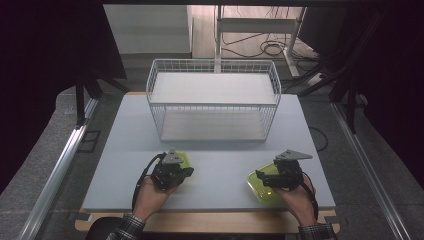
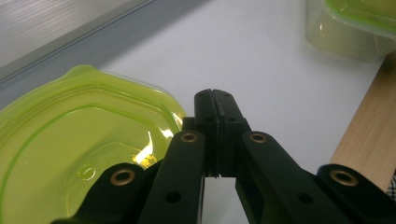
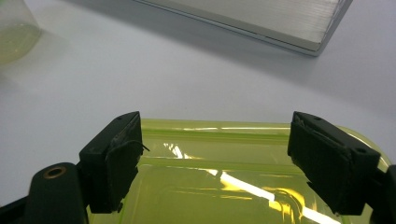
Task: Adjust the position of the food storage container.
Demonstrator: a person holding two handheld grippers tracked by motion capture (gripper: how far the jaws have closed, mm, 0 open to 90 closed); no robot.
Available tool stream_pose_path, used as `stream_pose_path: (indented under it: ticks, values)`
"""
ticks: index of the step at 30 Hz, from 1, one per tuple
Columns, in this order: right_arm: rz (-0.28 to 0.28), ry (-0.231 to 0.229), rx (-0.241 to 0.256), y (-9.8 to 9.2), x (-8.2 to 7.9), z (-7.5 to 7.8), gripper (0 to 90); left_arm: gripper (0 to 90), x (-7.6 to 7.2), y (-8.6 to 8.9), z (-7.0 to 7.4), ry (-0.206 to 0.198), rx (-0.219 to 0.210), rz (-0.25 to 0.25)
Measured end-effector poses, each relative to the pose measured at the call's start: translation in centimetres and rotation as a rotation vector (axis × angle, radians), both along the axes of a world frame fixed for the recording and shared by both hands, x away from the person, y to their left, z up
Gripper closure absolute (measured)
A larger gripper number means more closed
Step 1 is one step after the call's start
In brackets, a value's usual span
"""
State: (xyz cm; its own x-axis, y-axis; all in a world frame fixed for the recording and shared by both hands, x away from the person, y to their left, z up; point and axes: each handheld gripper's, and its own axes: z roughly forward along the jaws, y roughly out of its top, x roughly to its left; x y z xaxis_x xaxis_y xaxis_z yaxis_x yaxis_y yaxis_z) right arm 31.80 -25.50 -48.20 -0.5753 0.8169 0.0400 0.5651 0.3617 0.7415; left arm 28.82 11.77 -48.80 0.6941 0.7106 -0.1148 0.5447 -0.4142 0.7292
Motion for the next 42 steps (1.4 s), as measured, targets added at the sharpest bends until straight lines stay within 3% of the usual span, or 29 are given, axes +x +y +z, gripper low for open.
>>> stream_pose_path:
  ticks: [8,20,36,42]
  values:
    - [0.001,-0.003,-0.007,0.0,0.0,0.0,18.4,90.0,0.2,1.1,-0.5,0.019,0.013,0.042]
    - [0.006,-0.001,-0.014,-0.1,0.0,-0.1,18.7,90.0,0.4,4.5,-0.9,0.038,0.0,0.135]
    - [0.003,0.01,-0.014,-0.3,0.1,-0.3,18.6,90.0,1.3,8.3,-1.1,0.031,0.004,0.235]
    - [-0.024,0.001,0.004,-1.2,0.2,0.4,23.8,89.8,0.2,6.9,-0.7,-0.001,-0.001,0.183]
